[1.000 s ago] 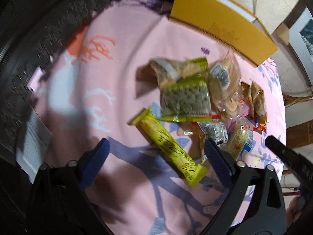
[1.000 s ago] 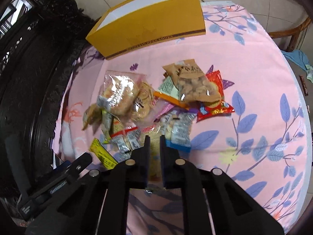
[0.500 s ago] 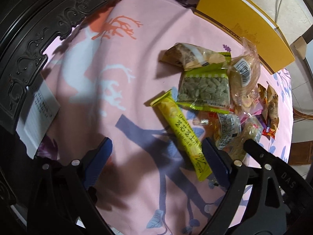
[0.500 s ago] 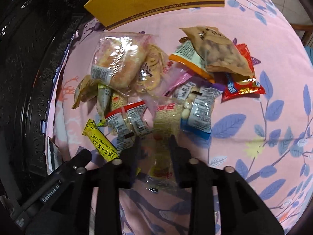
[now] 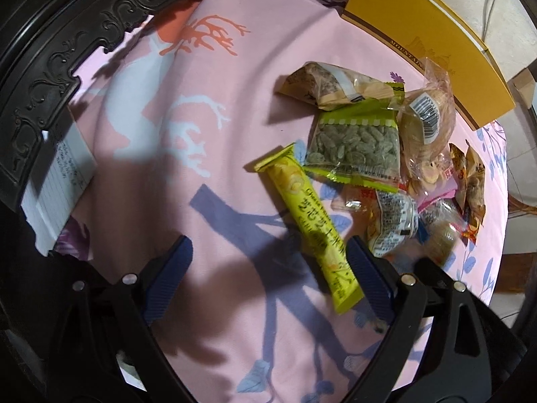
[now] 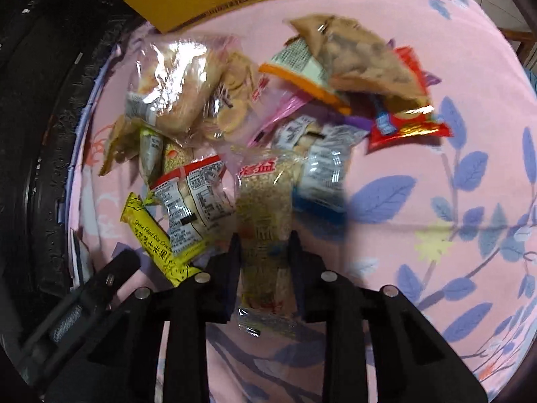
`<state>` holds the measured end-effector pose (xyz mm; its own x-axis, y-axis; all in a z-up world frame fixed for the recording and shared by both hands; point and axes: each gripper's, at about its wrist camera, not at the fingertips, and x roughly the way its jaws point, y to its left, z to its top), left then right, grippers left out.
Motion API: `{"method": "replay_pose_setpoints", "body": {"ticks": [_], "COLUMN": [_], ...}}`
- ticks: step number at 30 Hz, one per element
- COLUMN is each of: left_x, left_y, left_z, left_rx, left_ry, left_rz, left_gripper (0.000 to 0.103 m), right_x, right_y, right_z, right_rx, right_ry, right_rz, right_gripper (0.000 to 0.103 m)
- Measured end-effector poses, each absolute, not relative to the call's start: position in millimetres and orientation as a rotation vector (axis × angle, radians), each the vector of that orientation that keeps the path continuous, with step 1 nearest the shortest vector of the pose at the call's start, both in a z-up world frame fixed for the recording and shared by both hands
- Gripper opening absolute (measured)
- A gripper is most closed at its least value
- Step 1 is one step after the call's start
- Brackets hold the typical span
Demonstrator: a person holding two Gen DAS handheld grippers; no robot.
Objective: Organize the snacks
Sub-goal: 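Grasp the yellow cheese bar with the left tool while the right tool holds the sesame packet, then carry the cheese bar and sesame packet into the yellow box, open both tools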
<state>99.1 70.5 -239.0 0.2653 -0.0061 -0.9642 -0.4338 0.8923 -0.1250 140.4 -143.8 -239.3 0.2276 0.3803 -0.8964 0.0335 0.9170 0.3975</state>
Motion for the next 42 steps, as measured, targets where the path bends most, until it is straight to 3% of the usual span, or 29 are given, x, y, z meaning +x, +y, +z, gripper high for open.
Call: {"method": "replay_pose_setpoints", "body": {"ticks": [5,14,23,42], "left_x": [117,130,105,97], "left_y": [59,39,49,47], "left_z": [-250,-260,-244,-110], "left_rx": [-0.413,-0.388,-0.439,-0.373], "left_ry": [1.301,1.322,1.259,0.928], "left_rz": [0.326,0.369,0.284,0.042], "left_gripper": [0.061,0.028,0.021,0.021], "right_x": [133,135,134,134], "right_y": [-175,-195,-198,-185], "right_z": [-228,-217,-208,-142], "right_rx": [0.405,0.404,0.416,0.390], "right_ry": [1.302,1.250,1.216,1.016], "right_rz": [0.248,0.275,0.318,0.401], "right_gripper": [0.028,0.028,0.028,0.028]}}
